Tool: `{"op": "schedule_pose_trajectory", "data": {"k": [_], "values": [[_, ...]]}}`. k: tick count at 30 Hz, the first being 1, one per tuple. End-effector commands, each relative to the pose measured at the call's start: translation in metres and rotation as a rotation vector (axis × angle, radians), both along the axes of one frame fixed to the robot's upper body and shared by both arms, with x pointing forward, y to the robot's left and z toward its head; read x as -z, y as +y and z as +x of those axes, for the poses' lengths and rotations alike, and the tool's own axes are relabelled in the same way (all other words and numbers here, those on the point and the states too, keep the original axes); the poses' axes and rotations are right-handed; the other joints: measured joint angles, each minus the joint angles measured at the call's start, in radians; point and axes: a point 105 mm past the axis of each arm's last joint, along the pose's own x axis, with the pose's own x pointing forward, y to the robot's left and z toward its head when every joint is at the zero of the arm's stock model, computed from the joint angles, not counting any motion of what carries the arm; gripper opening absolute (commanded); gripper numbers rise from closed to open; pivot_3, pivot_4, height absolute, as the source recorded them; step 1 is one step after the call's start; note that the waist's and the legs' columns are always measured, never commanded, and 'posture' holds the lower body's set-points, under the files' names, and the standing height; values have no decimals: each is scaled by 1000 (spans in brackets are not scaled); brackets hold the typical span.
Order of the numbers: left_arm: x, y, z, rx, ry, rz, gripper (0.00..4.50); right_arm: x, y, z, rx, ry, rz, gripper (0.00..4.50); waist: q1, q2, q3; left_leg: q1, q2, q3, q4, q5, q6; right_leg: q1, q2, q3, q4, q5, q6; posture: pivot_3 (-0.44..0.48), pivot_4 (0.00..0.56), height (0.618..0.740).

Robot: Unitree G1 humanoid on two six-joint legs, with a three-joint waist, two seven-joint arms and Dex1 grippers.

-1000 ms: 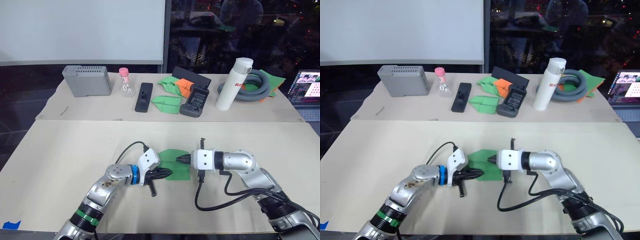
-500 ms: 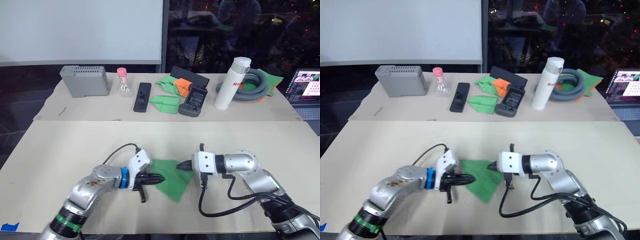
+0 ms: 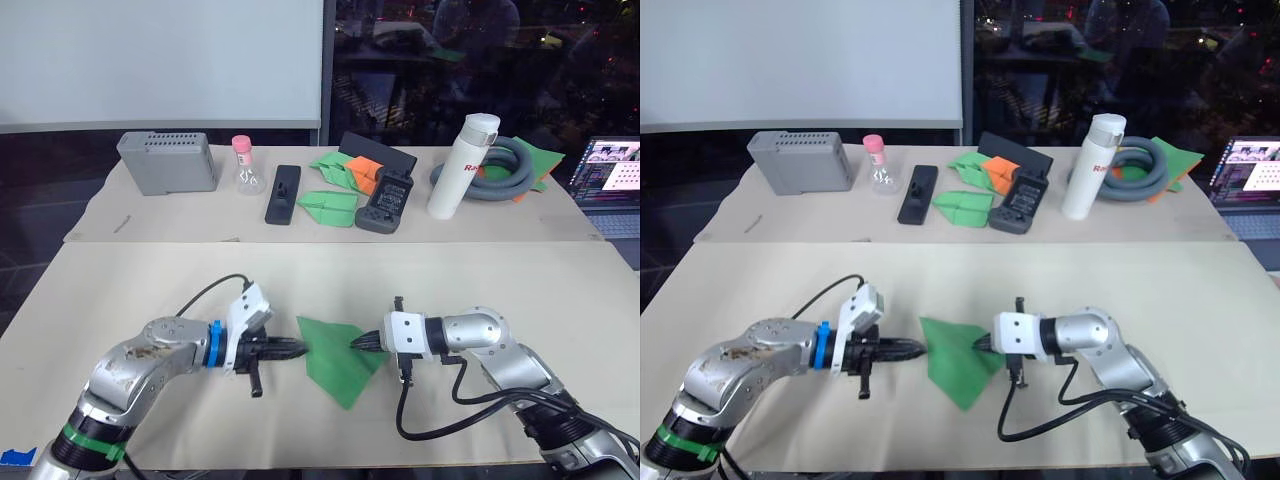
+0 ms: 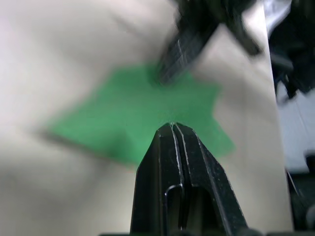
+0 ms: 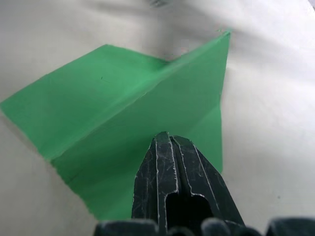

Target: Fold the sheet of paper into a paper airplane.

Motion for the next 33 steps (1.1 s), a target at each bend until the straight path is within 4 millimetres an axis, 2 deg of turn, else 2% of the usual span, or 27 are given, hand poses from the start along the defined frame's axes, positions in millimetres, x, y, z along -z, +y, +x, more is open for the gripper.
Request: {"op": "schedule_pose_trajectory", "data": {"k": [1, 7, 11, 13, 17, 22, 27, 31, 33], "values": [[0, -8, 1, 9, -40, -20, 17, -16, 4, 7, 5, -67, 29, 0, 3, 0, 0, 0, 0, 0, 0, 0, 0, 0, 0, 0, 0, 0, 0, 0, 150, 740], [13, -15, 8, -26, -63, -5, 17, -19, 9, 6, -11, -60, 39, 0, 9, 0, 0, 0, -1, 0, 0, 0, 1, 0, -1, 0, 0, 0, 0, 0, 150, 740], [33, -11, 5, -25, -50, 61, 17, -17, 14, 6, -12, -46, 53, 0, 7, 0, 0, 0, 0, 0, 0, 0, 0, 0, 0, 0, 0, 0, 0, 0, 150, 740], [37, -9, 5, -37, -43, 62, 17, -13, 16, 8, -3, -36, 55, 0, 7, 0, 0, 0, 0, 0, 0, 0, 0, 0, 0, 0, 0, 0, 0, 0, 150, 740], [37, -9, 6, -47, -41, 56, 17, -12, 22, 5, -22, -5, 76, 0, 8, 0, 0, 0, 0, 0, 0, 0, 1, 0, -1, 0, 0, 0, 0, 0, 150, 740], [37, -8, 8, -66, -46, 58, 17, -11, 34, -13, -88, 96, 124, 0, 8, 0, 0, 0, 0, 0, 0, 0, 1, 0, 0, 0, 0, 0, 0, 0, 150, 740], [33, -5, 8, -82, -47, 47, 17, -1, 39, -19, -89, 169, 131, 0, 7, 0, 0, 0, 0, 0, 0, -3, 4, 0, -1, 0, 1, 0, 0, 0, 150, 740], [20, 9, 4, -92, -46, 43, 17, 13, 39, -21, -76, 208, 112, 0, 4, 0, 0, 1, 0, 0, 0, -2, 4, 0, 0, 0, 1, 0, 0, 0, 150, 740], [15, 25, 1, -102, -45, 76, 17, 16, 40, -21, -76, 214, 111, 0, -2, 0, 0, 1, 0, 0, 0, -2, 4, -1, 0, 0, 2, 0, 0, 0, 150, 740]]}}
